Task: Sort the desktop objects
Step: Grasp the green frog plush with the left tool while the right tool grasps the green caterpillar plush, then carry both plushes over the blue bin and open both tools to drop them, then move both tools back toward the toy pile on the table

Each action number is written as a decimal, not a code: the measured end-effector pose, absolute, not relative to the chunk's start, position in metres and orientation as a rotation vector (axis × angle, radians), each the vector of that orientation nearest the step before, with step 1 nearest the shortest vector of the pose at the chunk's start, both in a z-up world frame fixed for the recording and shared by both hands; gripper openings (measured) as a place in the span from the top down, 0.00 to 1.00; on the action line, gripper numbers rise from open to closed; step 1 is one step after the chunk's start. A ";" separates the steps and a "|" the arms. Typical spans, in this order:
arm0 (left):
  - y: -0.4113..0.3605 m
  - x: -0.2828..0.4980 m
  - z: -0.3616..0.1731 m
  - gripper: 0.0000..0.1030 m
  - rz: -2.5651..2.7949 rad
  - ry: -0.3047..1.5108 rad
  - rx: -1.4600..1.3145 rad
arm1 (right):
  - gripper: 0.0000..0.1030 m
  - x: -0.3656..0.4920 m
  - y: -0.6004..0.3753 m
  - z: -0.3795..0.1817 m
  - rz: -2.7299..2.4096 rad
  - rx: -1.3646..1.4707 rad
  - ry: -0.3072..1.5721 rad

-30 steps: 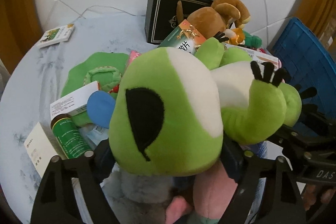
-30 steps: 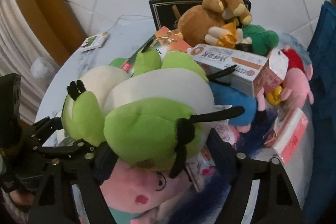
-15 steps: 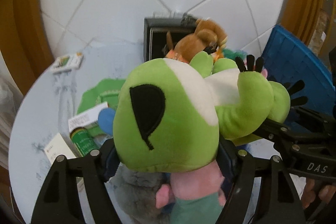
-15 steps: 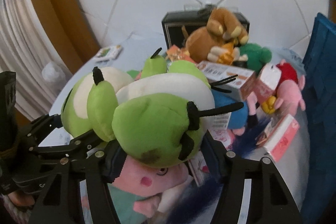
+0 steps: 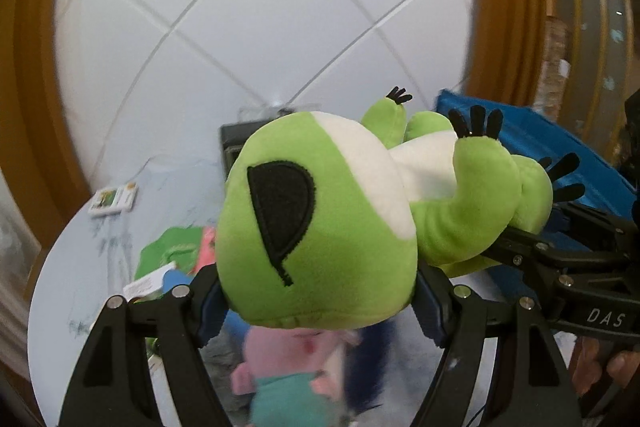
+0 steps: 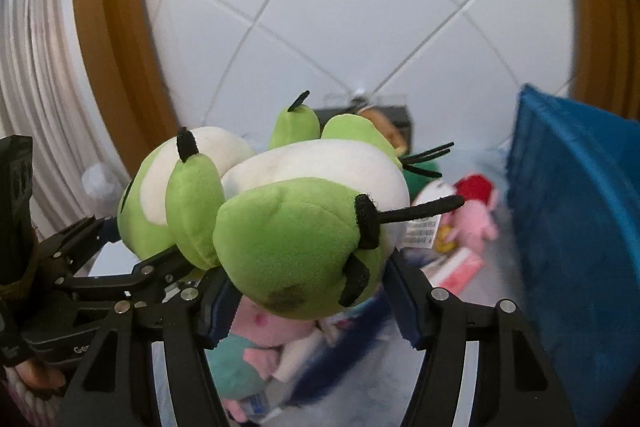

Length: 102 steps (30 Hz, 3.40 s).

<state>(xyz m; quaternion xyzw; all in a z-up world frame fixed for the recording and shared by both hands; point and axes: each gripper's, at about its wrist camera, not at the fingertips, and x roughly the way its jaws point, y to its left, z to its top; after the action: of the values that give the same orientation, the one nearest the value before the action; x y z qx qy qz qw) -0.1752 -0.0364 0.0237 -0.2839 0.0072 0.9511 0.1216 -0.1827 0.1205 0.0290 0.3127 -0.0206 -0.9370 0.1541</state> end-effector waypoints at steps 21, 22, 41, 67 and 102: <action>0.208 -0.131 0.087 0.27 2.458 0.169 -0.568 | 0.37 -0.088 0.338 0.095 -3.132 0.752 -0.181; 0.217 -0.131 0.086 0.27 2.449 0.176 -0.567 | 0.37 -0.082 0.347 0.096 -3.143 0.750 -0.189; 0.373 -0.125 0.075 0.27 2.388 0.301 -0.643 | 0.36 -0.054 0.499 0.078 -3.168 0.803 -0.367; 0.385 -0.134 0.069 0.18 2.520 0.365 -0.727 | 0.14 -0.064 0.532 0.062 -3.098 0.828 -0.388; 0.112 -0.137 0.025 0.18 3.017 0.085 -0.917 | 0.00 -0.108 0.311 0.082 -2.784 0.718 0.057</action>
<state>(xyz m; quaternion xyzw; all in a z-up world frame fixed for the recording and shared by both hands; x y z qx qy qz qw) -0.1371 0.1120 0.0247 -0.2908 0.0270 0.9564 -0.0066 -0.1076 0.3108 0.0816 0.2475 0.0196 -0.9596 0.1327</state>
